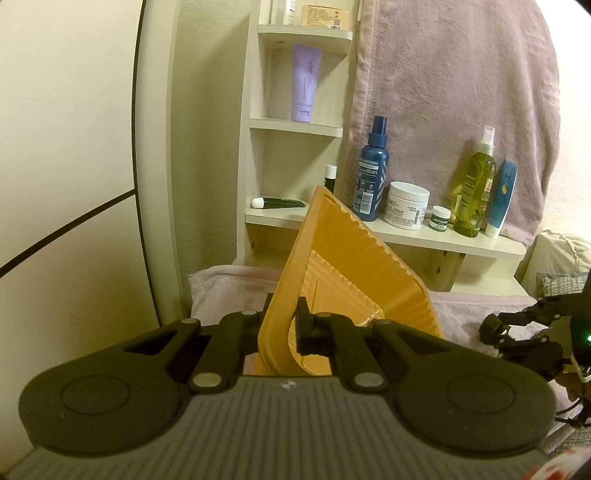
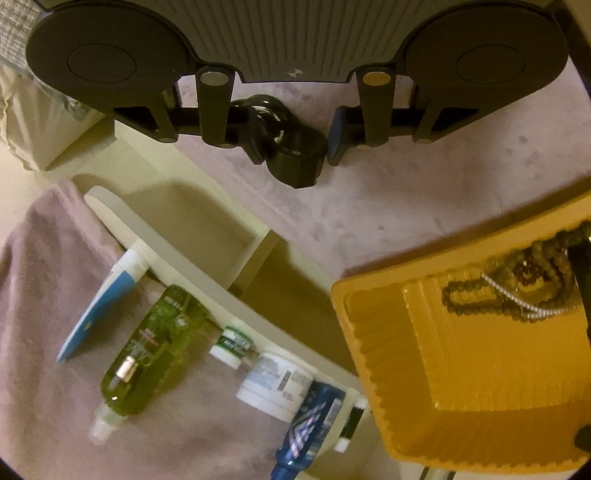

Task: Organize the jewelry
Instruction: 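Carry the black watch into the orange tray and open the right gripper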

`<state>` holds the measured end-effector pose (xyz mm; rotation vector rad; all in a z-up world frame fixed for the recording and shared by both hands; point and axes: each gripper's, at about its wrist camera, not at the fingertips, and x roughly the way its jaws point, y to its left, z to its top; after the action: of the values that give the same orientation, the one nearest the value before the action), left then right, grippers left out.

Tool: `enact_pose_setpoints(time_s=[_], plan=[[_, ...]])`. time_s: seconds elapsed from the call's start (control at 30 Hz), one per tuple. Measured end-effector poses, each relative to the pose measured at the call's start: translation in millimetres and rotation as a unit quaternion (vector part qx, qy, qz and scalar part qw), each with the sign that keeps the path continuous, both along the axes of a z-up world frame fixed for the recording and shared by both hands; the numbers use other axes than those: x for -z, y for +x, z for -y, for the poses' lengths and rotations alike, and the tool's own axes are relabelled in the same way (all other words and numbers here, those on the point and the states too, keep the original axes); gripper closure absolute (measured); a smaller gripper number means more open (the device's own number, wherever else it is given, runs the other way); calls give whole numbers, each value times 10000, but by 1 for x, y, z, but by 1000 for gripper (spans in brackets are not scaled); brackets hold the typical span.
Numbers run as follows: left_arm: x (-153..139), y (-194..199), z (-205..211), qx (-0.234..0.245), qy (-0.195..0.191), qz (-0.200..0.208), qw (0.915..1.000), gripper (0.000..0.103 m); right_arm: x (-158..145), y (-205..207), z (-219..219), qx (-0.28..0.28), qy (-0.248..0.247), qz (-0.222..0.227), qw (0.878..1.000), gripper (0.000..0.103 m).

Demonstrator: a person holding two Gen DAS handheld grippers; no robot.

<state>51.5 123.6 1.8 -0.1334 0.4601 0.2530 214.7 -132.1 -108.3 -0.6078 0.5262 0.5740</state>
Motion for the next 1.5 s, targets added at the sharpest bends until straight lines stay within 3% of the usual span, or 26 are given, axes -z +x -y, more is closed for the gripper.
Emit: enact_pose_setpoints(time_s=[0.23, 0.43, 0.73, 1.13, 1.5], plan=[[0, -1, 0, 7, 15, 13, 10000, 96, -21, -10, 15, 208, 378, 17, 9991, 73], [1, -1, 1, 14, 22, 15, 10000, 96, -42, -20, 33, 400, 888, -237, 9950, 73], [1, -1, 1, 18, 19, 25, 10000, 96, -65, -41, 39, 353, 1128, -322, 9925, 73], [0, -3, 1, 20, -1, 30, 10000, 96, -110, -52, -2, -345, 1818, -625, 9807, 73], [1, -2, -1, 4, -81, 24, 10000, 96, -104, -49, -54, -750, 1913, -993, 9736, 73]])
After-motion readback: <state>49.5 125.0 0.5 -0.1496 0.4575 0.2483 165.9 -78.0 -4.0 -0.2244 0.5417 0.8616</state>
